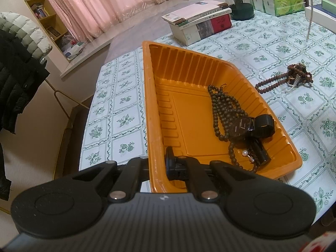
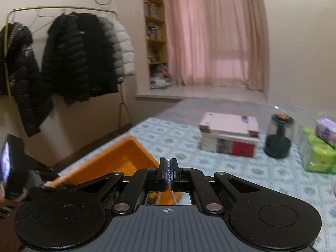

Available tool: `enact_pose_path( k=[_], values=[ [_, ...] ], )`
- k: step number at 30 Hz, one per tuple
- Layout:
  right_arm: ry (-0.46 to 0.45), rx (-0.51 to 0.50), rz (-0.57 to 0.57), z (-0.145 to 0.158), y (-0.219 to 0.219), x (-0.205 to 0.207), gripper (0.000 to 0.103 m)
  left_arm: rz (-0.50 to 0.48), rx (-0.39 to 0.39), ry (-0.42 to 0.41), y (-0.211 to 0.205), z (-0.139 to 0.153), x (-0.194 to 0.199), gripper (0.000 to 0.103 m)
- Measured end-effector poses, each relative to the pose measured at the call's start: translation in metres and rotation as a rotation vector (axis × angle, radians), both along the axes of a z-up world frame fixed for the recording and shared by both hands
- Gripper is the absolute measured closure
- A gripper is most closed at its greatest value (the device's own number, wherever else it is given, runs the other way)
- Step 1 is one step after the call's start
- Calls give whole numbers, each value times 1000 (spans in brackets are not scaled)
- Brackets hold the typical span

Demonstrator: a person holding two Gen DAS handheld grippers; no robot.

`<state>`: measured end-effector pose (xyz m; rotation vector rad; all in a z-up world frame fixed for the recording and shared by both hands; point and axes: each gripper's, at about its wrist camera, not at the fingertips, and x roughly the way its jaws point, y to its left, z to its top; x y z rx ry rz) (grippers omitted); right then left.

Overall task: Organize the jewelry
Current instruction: 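Lift the pearl necklace, lower it into the tray, open right gripper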

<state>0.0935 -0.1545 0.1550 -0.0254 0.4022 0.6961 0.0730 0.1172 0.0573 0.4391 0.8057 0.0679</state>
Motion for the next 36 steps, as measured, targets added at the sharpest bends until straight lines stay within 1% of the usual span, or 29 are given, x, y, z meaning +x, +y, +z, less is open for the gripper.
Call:
enact_pose_path(
  k=[7,13,19,22,26,31,36],
  values=[
    [-29,-28,152,17,53,5,101,-2,-8,2,2,-1,1,98],
    [-22,-61,249,13,95,8,101,-3,-11,1,2,-1,1,98],
    [21,-73,332,4,124,14,101,-2,-14,0,3,-1,2,98],
    [41,-94,337,-5,133,21,101,-3,-12,0,3,-1,2,99],
    [96,-120,328,-27,143,38,101,-2,-15,0,4,-1,2,99],
    [157,-140,309,-50,142,51,101,-1,-17,0,4,-1,3,99],
    [202,-161,293,-66,143,59,101,-1,-17,1,4,-2,3,99]
  ],
)
